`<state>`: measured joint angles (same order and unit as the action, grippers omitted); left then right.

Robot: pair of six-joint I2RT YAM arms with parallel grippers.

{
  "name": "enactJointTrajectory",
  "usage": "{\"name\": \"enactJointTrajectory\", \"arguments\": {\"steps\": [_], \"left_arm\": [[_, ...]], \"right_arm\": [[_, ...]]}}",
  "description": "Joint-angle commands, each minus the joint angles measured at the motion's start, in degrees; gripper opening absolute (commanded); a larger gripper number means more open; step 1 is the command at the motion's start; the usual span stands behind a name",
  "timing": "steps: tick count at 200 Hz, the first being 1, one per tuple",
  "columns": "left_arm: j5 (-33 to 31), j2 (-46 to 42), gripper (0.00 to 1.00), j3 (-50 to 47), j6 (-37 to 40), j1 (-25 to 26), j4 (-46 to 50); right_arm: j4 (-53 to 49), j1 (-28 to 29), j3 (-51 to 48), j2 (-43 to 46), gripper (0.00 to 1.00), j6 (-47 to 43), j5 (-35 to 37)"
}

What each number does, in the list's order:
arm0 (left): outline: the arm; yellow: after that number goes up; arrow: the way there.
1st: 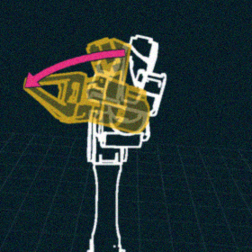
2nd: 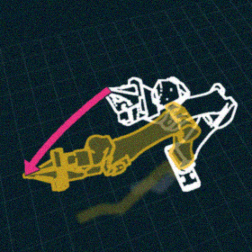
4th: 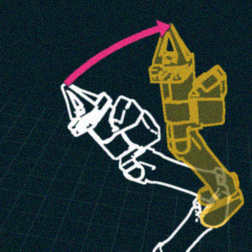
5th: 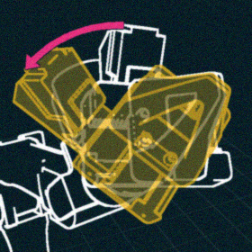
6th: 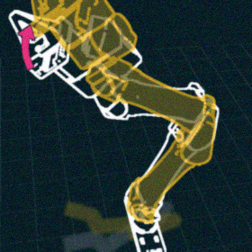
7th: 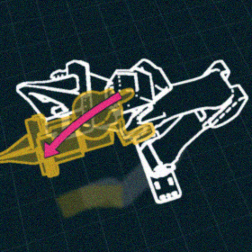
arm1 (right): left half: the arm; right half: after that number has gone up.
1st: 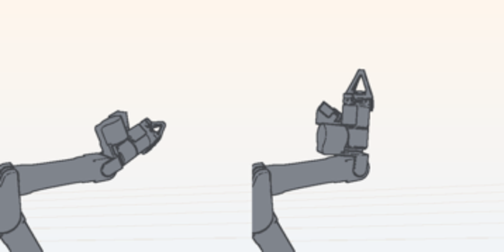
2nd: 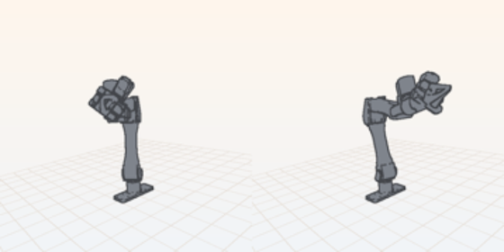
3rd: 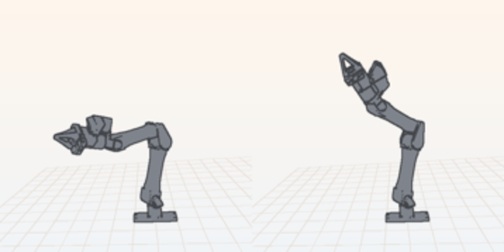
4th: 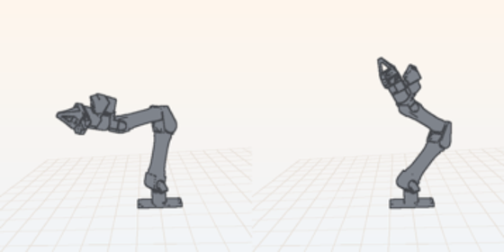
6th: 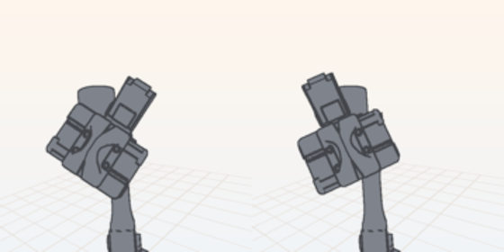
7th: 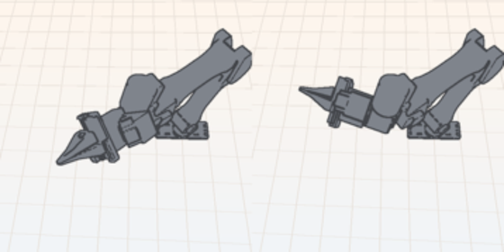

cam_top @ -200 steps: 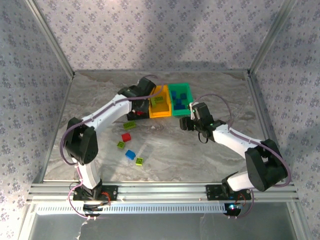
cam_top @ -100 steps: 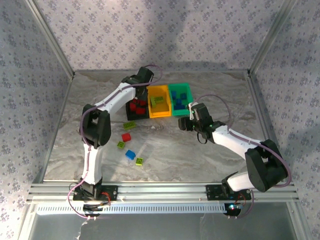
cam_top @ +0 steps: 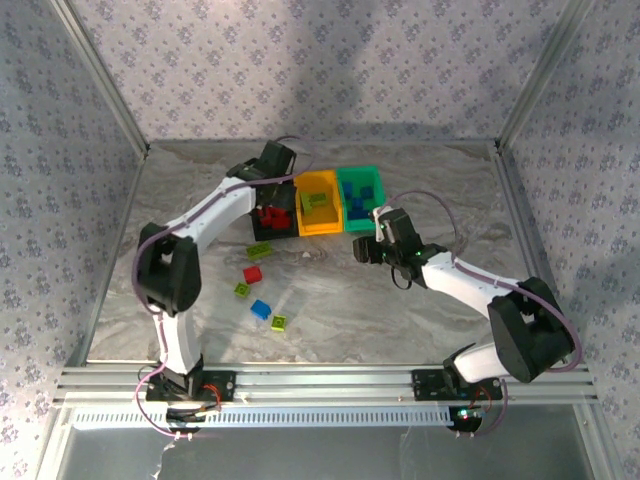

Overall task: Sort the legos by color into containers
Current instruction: Place the lego in the container, then pick up the lego from the middle-left of the table.

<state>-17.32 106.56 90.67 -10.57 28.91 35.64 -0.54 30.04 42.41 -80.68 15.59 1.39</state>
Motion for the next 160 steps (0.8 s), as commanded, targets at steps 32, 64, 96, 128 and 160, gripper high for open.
{"name": "enactJointTrajectory", "arguments": {"steps": [32, 64, 96, 128, 160], "left_arm": [[5.66, -12.44, 0.77, -12.57, -3.30, 0.05, -9.70], [5.77, -18.70, 0.77, -20.52, -5.04, -0.15, -11.94], [5.73, -23.36, 0.77, -27.92, -6.63, -0.17, -11.50], [5.10, -28.42, 0.77, -35.84, -8.57, -1.40, -12.01], [5.70, -32.98, 0.76, -42.62, -11.32, -3.99, -13.27]], "right_arm": [[0.99, 0.72, -0.02, -0.86, 0.68, -0.21, 1.45], [0.76, 1.27, 0.39, -1.41, 0.68, -0.39, 0.50], [0.10, 3.54, 0.83, -1.61, 0.69, 0.59, -1.71], [-2.76, 11.23, 3.58, -4.19, 0.69, 1.89, -2.45], [-4.78, 18.81, 9.75, -11.30, 0.70, 4.45, -6.67]]}}
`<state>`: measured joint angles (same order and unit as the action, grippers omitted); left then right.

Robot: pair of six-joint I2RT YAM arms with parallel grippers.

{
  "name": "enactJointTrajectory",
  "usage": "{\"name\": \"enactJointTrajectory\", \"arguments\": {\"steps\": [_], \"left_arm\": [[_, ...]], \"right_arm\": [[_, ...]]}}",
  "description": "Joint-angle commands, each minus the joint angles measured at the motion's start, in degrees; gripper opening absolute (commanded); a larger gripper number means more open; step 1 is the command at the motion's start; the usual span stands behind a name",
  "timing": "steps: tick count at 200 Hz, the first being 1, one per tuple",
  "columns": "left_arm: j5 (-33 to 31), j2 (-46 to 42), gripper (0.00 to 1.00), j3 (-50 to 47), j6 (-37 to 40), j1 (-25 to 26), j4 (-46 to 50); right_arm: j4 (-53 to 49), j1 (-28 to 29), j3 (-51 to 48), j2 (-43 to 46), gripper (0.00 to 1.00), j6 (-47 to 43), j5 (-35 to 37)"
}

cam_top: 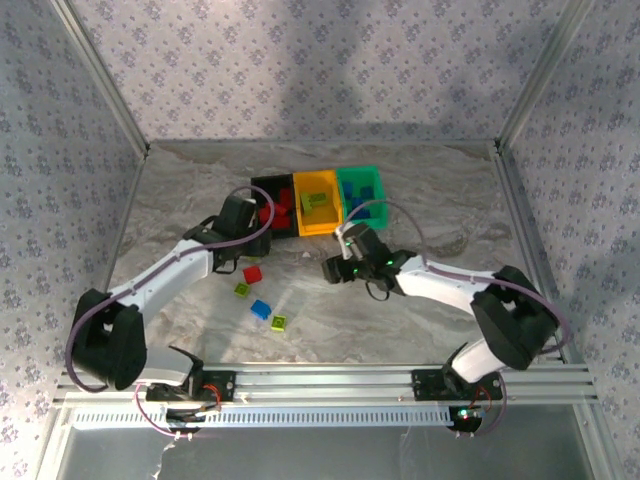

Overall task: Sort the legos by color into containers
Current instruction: Pick up the lego from the middle-left of the table.

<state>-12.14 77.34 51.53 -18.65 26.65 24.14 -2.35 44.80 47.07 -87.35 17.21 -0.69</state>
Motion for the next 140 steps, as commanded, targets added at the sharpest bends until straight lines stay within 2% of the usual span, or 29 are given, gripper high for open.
{"name": "enactJointTrajectory", "arguments": {"steps": [1, 14, 50, 68, 89, 140], "left_arm": [[0.57, -3.90, 0.76, -3.68, -3.36, -1.89, -1.84], [2.65, -5.19, 0.76, -6.10, -4.06, -3.55, -2.67], [5.13, -7.09, 0.76, -10.50, -5.15, -7.36, -3.39], [6.21, -7.81, 0.76, -12.17, -5.75, -9.46, -3.88], [8.30, -8.20, 0.76, -13.58, -6.63, -12.64, -3.84], [14.63, -13.29, 0.75, -18.15, -8.41, -21.04, -5.86]], "right_arm": [[-2.90, 4.24, 5.34, -4.96, 0.70, 2.92, -4.94], [-2.77, 7.00, 7.96, -8.19, 0.72, 3.53, -8.11], [-8.03, 12.51, 19.36, -17.41, 0.78, 2.04, -9.33], [-9.85, 12.78, 26.48, -22.32, 0.86, 3.03, -10.64], [-12.15, 12.66, 33.87, -27.59, 0.86, 4.87, -12.19], [-18.07, 12.84, 47.13, -37.69, 0.86, 8.21, -9.75]]}}
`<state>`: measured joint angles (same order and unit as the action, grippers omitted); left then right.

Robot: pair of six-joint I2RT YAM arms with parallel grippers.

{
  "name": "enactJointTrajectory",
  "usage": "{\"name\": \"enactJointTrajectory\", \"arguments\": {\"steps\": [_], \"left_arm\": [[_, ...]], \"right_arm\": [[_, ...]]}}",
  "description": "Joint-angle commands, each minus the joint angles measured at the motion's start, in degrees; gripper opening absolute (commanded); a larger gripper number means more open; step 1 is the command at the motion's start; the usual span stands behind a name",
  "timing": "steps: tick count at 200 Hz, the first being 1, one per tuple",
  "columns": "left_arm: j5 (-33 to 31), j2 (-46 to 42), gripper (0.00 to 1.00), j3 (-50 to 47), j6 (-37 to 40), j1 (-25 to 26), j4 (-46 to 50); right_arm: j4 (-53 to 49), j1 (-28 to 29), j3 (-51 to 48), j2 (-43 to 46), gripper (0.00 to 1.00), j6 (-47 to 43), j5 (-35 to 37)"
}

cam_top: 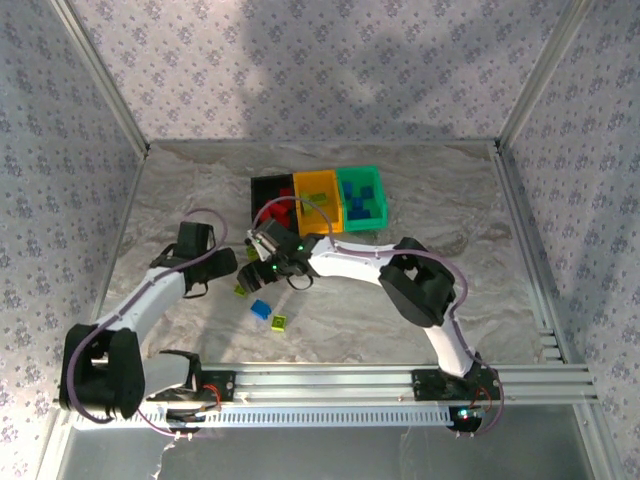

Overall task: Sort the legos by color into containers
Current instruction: Pick up the lego from the middle-left of the table.

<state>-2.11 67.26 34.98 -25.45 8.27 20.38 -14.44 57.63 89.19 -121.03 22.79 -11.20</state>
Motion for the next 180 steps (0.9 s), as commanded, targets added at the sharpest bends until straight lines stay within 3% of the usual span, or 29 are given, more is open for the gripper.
{"name": "enactJointTrajectory", "arguments": {"steps": [1, 62, 108, 180], "left_arm": [[4.71, -3.29, 0.75, -1.68, -1.62, -2.79, -2.14], [7.20, -7.05, 0.75, -5.33, -1.27, -5.02, -3.89], [8.08, -7.02, 0.74, -6.32, -1.35, -5.37, -5.06], [11.27, -5.76, 0.75, -8.75, -1.93, -5.43, -8.33]], "right_arm": [[-6.10, 0.02, 5.20, -4.20, 0.86, 2.67, 0.84], [-13.95, 1.24, 15.58, -11.58, 0.82, 2.09, 7.21], [-14.49, 1.25, 16.02, -12.21, 0.53, 1.83, 8.91], [-13.93, 0.55, 15.82, -3.91, 0.49, -1.59, 12.86]]}}
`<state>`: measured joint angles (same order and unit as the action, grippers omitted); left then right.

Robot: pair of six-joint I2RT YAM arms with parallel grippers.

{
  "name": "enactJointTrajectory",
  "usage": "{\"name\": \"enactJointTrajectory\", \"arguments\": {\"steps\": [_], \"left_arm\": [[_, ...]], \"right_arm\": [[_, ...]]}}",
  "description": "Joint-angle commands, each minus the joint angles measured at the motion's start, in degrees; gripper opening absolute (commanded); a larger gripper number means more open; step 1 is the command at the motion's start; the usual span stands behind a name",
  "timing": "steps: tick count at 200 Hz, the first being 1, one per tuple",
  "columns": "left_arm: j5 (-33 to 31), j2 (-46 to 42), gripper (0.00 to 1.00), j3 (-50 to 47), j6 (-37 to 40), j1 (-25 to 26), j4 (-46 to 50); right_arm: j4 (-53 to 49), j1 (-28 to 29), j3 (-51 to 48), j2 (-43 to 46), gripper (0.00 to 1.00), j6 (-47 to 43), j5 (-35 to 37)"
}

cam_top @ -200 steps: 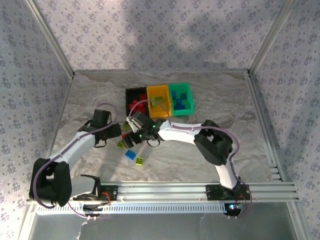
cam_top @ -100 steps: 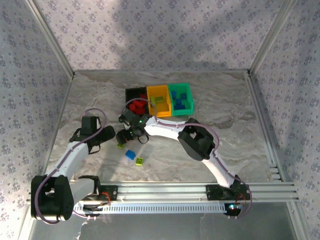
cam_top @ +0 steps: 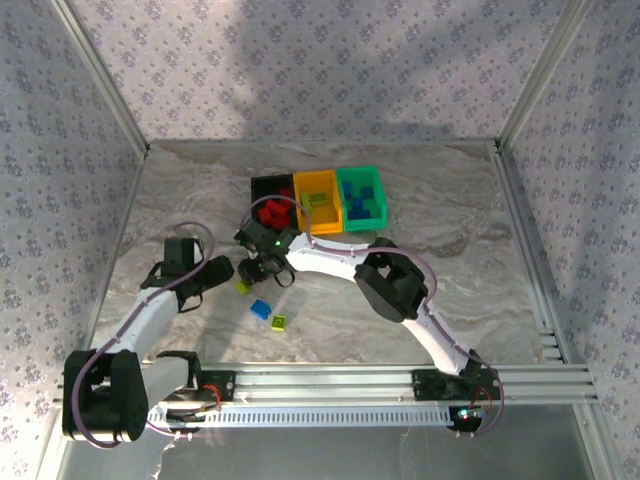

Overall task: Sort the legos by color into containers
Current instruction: Pick up the lego from the middle-left of the table, then place the lego in the container.

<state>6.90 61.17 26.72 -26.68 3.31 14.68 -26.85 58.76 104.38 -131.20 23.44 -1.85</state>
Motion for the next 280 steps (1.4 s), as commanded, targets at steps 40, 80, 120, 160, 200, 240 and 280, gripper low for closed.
{"name": "enactJointTrajectory", "arguments": {"steps": [40, 80, 120, 160, 200, 240, 280], "left_arm": [[3.48, 0.55, 0.75, -0.96, -0.83, -0.49, -3.68], [4.88, 0.53, 0.76, -1.32, -0.68, -0.45, -4.53], [5.29, 1.13, 0.76, -1.92, -0.83, -0.40, -5.64], [5.85, 1.41, 0.76, -2.15, -0.83, -0.36, -6.30], [6.76, 1.33, 0.77, -2.51, -0.66, -0.38, -7.24], [7.96, 1.32, 0.77, -2.73, -0.36, -0.31, -7.99], [8.40, 1.65, 0.77, -2.73, -0.22, 0.15, -8.60]], "right_arm": [[-3.40, -4.94, 5.42, 7.43, 0.50, -5.74, 6.26], [-6.48, -10.98, 15.64, 1.85, 0.52, -6.92, 6.25], [-11.61, -15.31, 29.51, -7.37, 0.61, -5.66, 2.07], [-13.68, -15.02, 34.36, -9.79, 0.74, -6.16, 0.94], [-10.20, -12.53, 22.12, -2.15, 0.74, -7.86, 2.25], [-4.90, -8.31, 4.82, 7.97, 0.73, -9.29, 2.13], [-2.79, -5.17, -1.07, 8.58, 0.74, -7.05, 0.13]]}}
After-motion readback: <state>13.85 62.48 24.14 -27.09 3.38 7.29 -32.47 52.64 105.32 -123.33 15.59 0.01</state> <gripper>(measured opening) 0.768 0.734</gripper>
